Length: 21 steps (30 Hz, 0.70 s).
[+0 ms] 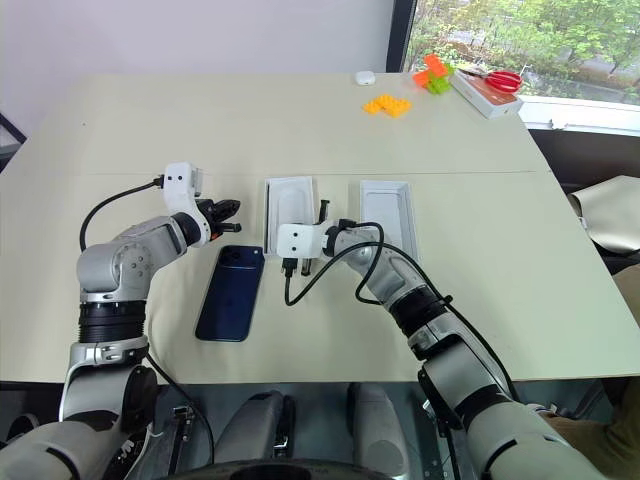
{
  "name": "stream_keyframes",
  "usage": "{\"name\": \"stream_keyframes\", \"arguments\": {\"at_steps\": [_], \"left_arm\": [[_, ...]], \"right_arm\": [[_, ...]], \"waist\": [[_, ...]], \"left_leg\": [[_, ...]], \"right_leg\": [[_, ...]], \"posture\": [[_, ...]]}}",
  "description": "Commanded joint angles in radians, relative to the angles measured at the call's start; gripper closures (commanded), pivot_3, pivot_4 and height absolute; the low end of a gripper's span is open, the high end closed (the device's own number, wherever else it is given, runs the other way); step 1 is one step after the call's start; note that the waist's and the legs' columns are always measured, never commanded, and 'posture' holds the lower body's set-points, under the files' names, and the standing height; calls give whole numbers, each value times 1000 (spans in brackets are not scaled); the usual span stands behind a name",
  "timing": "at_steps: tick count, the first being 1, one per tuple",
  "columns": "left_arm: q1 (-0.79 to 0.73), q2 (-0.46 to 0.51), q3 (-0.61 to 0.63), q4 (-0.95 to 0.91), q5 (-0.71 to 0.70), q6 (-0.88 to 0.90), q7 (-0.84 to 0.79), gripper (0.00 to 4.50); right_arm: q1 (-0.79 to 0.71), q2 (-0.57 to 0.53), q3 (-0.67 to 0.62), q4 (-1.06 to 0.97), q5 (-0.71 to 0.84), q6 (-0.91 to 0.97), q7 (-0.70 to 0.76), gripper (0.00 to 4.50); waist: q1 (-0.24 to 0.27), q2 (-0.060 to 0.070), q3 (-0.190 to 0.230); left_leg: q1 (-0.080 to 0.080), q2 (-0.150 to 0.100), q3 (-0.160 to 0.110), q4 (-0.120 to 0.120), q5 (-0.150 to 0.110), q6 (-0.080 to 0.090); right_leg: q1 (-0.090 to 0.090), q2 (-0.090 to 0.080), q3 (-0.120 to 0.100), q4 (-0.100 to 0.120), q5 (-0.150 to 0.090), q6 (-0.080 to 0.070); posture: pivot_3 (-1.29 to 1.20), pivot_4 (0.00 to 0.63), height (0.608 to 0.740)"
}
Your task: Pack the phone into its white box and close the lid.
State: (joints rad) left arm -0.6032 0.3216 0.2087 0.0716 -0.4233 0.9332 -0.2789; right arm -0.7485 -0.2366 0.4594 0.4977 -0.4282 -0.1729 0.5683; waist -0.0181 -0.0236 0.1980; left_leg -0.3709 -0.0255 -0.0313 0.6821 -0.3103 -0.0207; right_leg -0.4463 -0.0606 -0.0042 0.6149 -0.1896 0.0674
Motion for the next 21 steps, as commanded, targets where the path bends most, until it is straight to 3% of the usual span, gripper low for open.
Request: {"name": "stream_keyframes", "arguments": {"at_steps": [1, 6, 10, 19, 21], "left_arm": [[-11, 0, -3, -24, 0, -10, 1, 4500], [-3, -11, -8, -28, 2, -14, 4, 4500], [-3, -17, -13, -27, 5, -17, 6, 4500], [-5, -26, -20, -40, -1, -10, 20, 4500], [-6, -25, -19, -41, -3, -9, 21, 4500]], "right_arm": [[-15, 37, -70, -48, 93, 66, 21, 4441], [-66, 72, -194, -56, 239, 137, 32, 4441], [-113, 60, -213, 15, 215, 134, -37, 4441], [-105, -16, -4, 186, -49, -57, -145, 4441], [-92, -5, -2, 187, -37, -62, -133, 4441]], "waist": [[0, 0, 0], [0, 0, 0], [0, 0, 0], [-3, 0, 0], [-3, 0, -1]], "left_leg": [[0, 0, 0, 0, 0, 0], [0, 0, 0, 0, 0, 0], [0, 0, 0, 0, 0, 0], [0, 0, 0, 0, 0, 0], [0, 0, 1, 0, 0, 0]], "right_leg": [[0, 0, 0, 0, 0, 0], [0, 0, 0, 0, 0, 0], [0, 0, 0, 0, 1, -1], [0, 0, 0, 0, 1, -1], [0, 0, 0, 0, 1, -1]], "posture": [[0, 150, 740], [0, 150, 740], [0, 150, 740], [0, 150, 740], [0, 150, 740]]}}
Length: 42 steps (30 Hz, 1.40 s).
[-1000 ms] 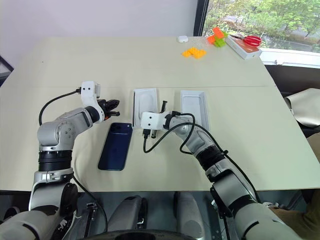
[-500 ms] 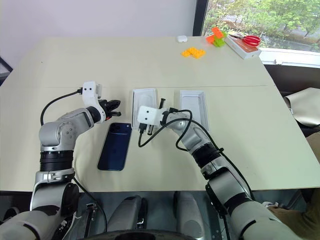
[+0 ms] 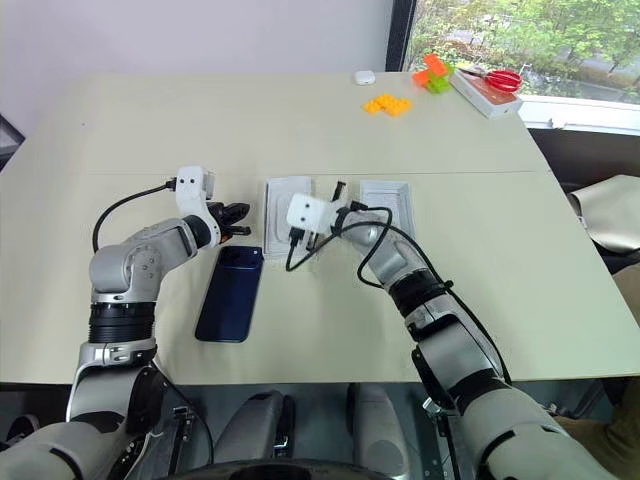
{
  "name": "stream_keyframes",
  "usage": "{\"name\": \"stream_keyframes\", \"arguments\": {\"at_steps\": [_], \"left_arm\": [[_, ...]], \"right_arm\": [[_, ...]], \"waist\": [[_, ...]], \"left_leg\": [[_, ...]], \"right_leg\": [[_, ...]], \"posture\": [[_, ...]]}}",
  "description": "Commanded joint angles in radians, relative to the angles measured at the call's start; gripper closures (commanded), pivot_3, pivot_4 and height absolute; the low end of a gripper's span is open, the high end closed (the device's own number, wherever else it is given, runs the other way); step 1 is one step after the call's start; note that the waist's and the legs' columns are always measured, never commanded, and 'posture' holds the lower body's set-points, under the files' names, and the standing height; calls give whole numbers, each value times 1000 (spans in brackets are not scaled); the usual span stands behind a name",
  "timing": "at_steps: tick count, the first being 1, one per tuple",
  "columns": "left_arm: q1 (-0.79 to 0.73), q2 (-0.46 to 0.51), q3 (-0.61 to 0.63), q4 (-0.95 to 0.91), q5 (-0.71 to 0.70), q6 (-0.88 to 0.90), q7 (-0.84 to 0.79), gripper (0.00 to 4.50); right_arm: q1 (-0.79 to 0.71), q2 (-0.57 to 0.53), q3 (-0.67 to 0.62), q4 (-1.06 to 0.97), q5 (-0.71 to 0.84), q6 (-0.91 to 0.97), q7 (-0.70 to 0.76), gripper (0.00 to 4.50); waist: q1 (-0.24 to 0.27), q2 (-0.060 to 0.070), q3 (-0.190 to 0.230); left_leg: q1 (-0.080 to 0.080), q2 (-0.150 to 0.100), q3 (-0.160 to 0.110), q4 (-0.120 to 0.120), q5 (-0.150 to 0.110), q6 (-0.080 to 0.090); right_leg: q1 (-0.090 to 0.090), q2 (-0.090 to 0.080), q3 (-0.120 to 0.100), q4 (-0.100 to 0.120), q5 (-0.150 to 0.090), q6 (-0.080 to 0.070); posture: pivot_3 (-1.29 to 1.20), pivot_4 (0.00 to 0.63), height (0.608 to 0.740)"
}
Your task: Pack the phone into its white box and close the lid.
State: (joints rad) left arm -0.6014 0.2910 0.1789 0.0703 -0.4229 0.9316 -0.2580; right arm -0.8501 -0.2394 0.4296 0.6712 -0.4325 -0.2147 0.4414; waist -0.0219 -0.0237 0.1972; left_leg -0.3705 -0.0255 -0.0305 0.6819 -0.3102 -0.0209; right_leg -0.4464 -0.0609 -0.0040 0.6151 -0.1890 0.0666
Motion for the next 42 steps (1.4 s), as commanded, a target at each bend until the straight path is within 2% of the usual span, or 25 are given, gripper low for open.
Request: {"name": "stream_keyframes", "arguments": {"at_steps": [1, 8, 23, 25, 28, 30, 36, 41, 42], "left_arm": [[-8, 5, 10, -41, -5, -7, 0, 4500], [-9, 0, 7, -37, -6, -8, 0, 4500], [-7, -5, 14, -37, -11, -6, -1, 4500], [-6, -2, 10, -38, -7, -9, -3, 4500], [-3, 16, 8, -52, -5, -11, -15, 4500], [-1, 35, 10, -56, -3, -16, -28, 4500], [16, 107, 2, -95, -20, -21, -102, 4500], [47, 242, 4, -171, -67, 17, -242, 4500], [51, 265, 13, -178, -85, 33, -266, 4246]], "right_arm": [[18, 4, 37, -2, -33, -30, 4, 4441], [34, 49, 20, -57, -3, -10, 28, 4441], [-33, -29, -53, -14, 30, -33, 12, 4441], [-31, -24, -94, -26, 97, -14, 42, 4441], [2, 7, -228, -137, 328, 107, 170, 4441], [28, -3, -269, -221, 408, 174, 233, 4441], [114, -65, -325, -464, 552, 343, 348, 4441], [211, -128, -309, -688, 652, 473, 447, 4441], [223, -130, -307, -712, 665, 490, 451, 4480]], "waist": [[1, 0, 0], [-6, 0, 0], [-16, 0, 0], [-16, 0, 0], [-17, 0, 0], [-18, 0, 0], [-15, 0, 0], [-16, 0, 0], [-16, 1, 0]], "left_leg": [[0, 0, 0, 0, 0, 0], [2, 2, -1, 0, 1, -1], [1, 1, -1, 0, 1, -1], [1, 1, -1, 0, 1, -1], [1, 2, -1, 0, 1, -1], [1, 2, -1, 0, 1, -1], [0, 2, -2, 0, 0, 0], [-1, 2, -2, 0, 0, 0], [-1, 2, -1, 0, 0, 0]], "right_leg": [[0, 0, 0, 0, 0, 0], [1, 2, 0, 1, 0, 0], [1, 2, 0, 1, 1, -1], [1, 2, 0, 1, 1, -1], [1, 2, 0, 1, 1, -1], [1, 2, 0, 1, 1, -1], [1, 2, 0, 1, 1, -1], [-1, 1, 0, 1, 1, -1], [-1, 1, 0, 1, 1, -1]], "posture": [[0, 150, 740], [0, 150, 740], [0, 150, 740], [0, 150, 740], [0, 150, 740], [0, 150, 740], [0, 150, 740], [0, 150, 740], [0, 150, 740]]}}
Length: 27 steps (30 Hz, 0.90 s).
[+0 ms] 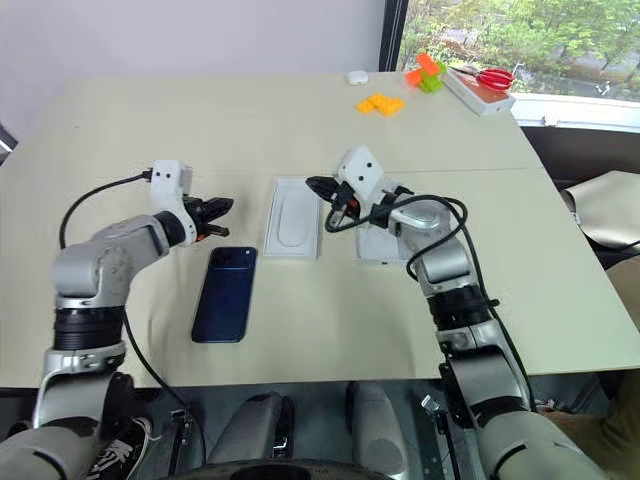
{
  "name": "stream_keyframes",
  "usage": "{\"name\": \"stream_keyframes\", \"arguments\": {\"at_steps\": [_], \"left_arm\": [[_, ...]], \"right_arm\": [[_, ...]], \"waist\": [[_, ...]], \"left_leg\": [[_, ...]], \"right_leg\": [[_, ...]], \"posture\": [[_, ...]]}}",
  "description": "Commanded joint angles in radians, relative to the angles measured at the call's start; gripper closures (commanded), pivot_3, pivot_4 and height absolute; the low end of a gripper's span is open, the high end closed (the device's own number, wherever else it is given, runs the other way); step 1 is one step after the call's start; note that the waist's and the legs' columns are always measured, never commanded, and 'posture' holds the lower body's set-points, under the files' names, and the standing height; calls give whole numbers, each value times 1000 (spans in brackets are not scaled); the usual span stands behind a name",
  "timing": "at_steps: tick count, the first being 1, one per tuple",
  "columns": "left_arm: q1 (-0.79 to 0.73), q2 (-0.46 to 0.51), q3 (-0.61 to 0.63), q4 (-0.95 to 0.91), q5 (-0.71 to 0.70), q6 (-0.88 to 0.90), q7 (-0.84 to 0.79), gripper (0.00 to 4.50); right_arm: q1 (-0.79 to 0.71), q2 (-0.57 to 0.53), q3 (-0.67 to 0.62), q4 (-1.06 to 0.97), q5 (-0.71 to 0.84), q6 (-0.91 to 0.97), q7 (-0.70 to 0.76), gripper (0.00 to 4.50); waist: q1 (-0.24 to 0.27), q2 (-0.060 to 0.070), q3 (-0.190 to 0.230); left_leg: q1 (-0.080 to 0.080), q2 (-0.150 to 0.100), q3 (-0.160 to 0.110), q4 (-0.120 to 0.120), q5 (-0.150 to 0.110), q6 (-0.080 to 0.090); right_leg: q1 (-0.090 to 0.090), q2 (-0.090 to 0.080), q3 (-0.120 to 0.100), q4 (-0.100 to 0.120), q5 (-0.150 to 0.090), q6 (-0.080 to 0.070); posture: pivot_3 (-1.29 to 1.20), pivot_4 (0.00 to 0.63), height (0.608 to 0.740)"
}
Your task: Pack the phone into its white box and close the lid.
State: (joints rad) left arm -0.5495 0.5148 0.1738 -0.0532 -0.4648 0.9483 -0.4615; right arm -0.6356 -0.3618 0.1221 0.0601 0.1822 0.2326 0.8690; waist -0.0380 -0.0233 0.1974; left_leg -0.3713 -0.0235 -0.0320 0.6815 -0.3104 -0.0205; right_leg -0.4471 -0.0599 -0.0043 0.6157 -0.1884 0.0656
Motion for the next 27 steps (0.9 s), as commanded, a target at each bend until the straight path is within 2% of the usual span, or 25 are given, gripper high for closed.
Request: {"name": "stream_keyframes", "arguments": {"at_steps": [1, 2, 4, 7, 9, 11, 13, 14, 18, 19, 22, 25, 27], "left_arm": [[3, 57, 24, -59, -56, 28, -80, 3943], [3, 77, 53, -58, -84, 54, -97, 3641], [5, 106, 90, -53, -115, 89, -113, 2678], [4, 133, 144, -51, -181, 193, -116, 1199], [-4, 173, 200, -42, -230, 322, -106, 109], [-25, 197, 255, -18, -253, 464, -75, 0], [-32, 219, 303, -14, -313, 600, -89, 0], [-29, 232, 318, -4, -358, 640, -90, 0], [53, 354, 297, 69, -618, 666, -39, 0], [72, 380, 289, 78, -659, 666, -14, 0], [109, 430, 276, 93, -753, 666, 61, 0], [150, 456, 264, 98, -844, 666, 129, 0], [173, 440, 254, 82, -872, 666, 181, 0]], "right_arm": [[17, -9, 1, -119, 59, 56, 25, 4500], [26, -4, -4, -143, 91, 87, 33, 4237], [35, 5, 0, -161, 97, 99, 24, 3617], [41, -4, 42, -165, 44, 47, 17, 2189], [55, -16, 97, -163, -1, -16, 38, 1084], [60, -18, 123, -157, -24, -57, 45, 49], [55, -29, 148, -140, -53, -114, 63, 141], [53, -31, 153, -135, -60, -132, 66, 345], [36, -46, 190, -78, -160, -299, 50, 2281], [34, -47, 200, -62, -177, -335, 50, 2927], [34, -42, 218, -27, -209, -415, 47, 4423], [43, -34, 253, 31, -256, -505, 38, 4472], [50, -37, 283, 62, -297, -567, 31, 4472]], "waist": [[0, 0, 0], [0, 0, 0], [-1, 0, 0], [-1, 0, 0], [-2, 0, 0], [-3, 0, 0], [-4, 0, 0], [-4, 0, 0], [-5, 0, 0], [-4, 0, 0], [-3, 0, 0], [-2, 0, 0], [-1, 0, 0]], "left_leg": [[0, 0, 0, 0, 0, 0], [0, 0, 0, 0, 0, 0], [0, 0, 0, 0, 0, 0], [1, 1, 0, 1, 0, 0], [1, 1, 0, 1, 1, 0], [1, 1, 0, 1, 1, 0], [0, 1, 0, 1, 1, 0], [0, 1, 0, 1, 1, 0], [1, 1, 0, 1, 0, 0], [1, 1, 0, 1, 0, 0], [1, 1, -1, 1, 1, -1], [1, 1, -1, 1, 1, -2], [2, 1, -1, 1, 2, -2]], "right_leg": [[0, 0, 0, 0, 0, 0], [0, 1, 0, 0, 0, 0], [0, 1, 0, 0, 0, 0], [0, 2, 0, 0, 0, 0], [0, 3, 0, 0, 0, 0], [0, 4, 0, 0, 0, 0], [0, 4, 0, 1, 0, 0], [0, 4, 0, 0, 0, 0], [0, 3, 0, 0, 0, 0], [0, 3, 0, 1, 0, 0], [0, 1, 0, 1, 0, 0], [0, 0, 1, 1, 0, 0], [0, -1, 1, 1, 0, 0]], "posture": [[0, 150, 740], [0, 150, 740], [0, 150, 740], [0, 150, 740], [0, 150, 740], [0, 150, 740], [0, 150, 740], [0, 150, 740], [0, 150, 740], [0, 150, 740], [0, 150, 740], [0, 150, 740], [0, 150, 740]]}}
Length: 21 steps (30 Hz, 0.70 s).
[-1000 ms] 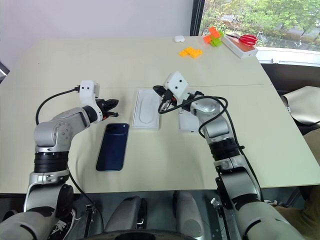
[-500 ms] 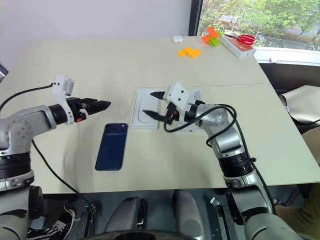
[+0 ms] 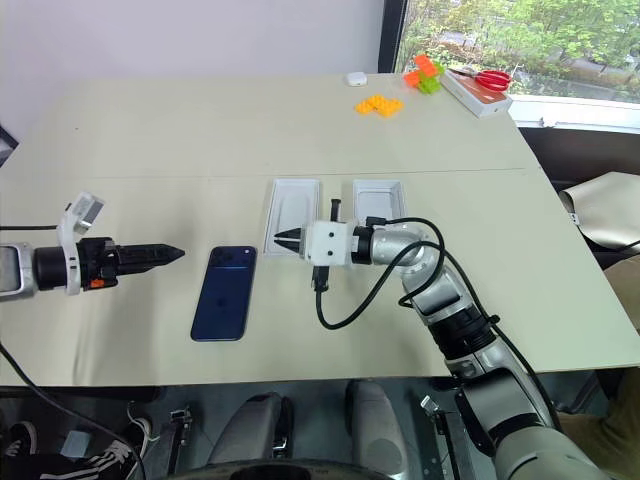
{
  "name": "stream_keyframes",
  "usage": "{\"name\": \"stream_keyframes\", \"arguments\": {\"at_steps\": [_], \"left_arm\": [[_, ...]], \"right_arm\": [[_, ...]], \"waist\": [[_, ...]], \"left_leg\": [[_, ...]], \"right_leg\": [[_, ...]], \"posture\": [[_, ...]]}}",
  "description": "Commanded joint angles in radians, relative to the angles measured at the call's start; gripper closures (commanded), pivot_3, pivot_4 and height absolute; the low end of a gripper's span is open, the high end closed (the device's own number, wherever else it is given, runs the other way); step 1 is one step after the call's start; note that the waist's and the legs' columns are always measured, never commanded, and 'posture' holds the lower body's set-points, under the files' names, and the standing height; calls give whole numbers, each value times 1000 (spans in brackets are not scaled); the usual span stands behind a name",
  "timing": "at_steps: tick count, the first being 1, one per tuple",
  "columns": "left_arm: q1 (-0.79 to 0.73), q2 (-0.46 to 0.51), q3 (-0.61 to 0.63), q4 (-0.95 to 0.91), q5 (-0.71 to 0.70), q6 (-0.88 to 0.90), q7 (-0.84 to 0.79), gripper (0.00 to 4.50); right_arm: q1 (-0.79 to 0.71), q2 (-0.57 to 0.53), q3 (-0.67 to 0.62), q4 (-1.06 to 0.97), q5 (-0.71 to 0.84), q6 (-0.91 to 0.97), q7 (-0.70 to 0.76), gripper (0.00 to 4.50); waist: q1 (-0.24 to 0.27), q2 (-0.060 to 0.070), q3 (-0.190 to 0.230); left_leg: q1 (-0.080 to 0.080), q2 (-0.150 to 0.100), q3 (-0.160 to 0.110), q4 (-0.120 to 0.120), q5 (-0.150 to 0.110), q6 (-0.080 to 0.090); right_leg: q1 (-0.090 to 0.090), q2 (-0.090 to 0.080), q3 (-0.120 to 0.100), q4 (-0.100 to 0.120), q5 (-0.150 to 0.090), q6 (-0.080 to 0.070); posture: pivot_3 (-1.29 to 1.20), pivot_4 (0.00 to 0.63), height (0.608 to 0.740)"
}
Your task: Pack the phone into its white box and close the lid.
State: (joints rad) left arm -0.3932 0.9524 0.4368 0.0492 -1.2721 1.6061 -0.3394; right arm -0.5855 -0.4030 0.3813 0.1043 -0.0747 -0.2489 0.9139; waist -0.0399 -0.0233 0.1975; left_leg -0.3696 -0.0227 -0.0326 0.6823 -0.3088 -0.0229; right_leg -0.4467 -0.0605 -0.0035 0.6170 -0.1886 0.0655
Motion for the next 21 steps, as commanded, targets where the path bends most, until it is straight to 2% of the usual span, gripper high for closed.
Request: {"name": "stream_keyframes", "arguments": {"at_steps": [1, 6, 10, 18, 21], "left_arm": [[24, -5, -14, -28, -76, 8, 81, 0], [52, 0, -35, -88, -121, 8, 122, 0], [66, -8, -52, -116, -94, 8, 139, 0], [75, -83, -75, -115, -65, 8, 194, 0], [63, -121, -93, -123, -105, 8, 202, 0]], "right_arm": [[1, 4, 36, 30, -56, -112, -17, 4472], [-8, 11, 55, 72, -94, -175, -39, 4472], [-10, 3, 69, 99, -139, -222, -58, 4472], [-10, -13, 127, 173, -278, -321, -106, 4472], [-9, -4, 148, 206, -329, -352, -141, 4472]], "waist": [[1, 0, 0], [1, 0, 0], [1, 0, 0], [0, 0, 0], [3, 0, 0]], "left_leg": [[0, 0, 0, 0, 0, 0], [0, 0, 0, 0, 0, 0], [0, 0, 0, 0, 0, 0], [1, 0, 0, 0, 1, -1], [4, -1, 0, 0, 1, -1]], "right_leg": [[0, 0, 0, 0, 0, 0], [0, 0, 0, 0, 0, 0], [0, 0, 0, 0, 0, 0], [1, 3, 0, 0, 0, 0], [3, 3, 0, 0, 0, 0]], "posture": [[0, 150, 740], [0, 150, 740], [0, 150, 740], [0, 150, 740], [0, 150, 740]]}}
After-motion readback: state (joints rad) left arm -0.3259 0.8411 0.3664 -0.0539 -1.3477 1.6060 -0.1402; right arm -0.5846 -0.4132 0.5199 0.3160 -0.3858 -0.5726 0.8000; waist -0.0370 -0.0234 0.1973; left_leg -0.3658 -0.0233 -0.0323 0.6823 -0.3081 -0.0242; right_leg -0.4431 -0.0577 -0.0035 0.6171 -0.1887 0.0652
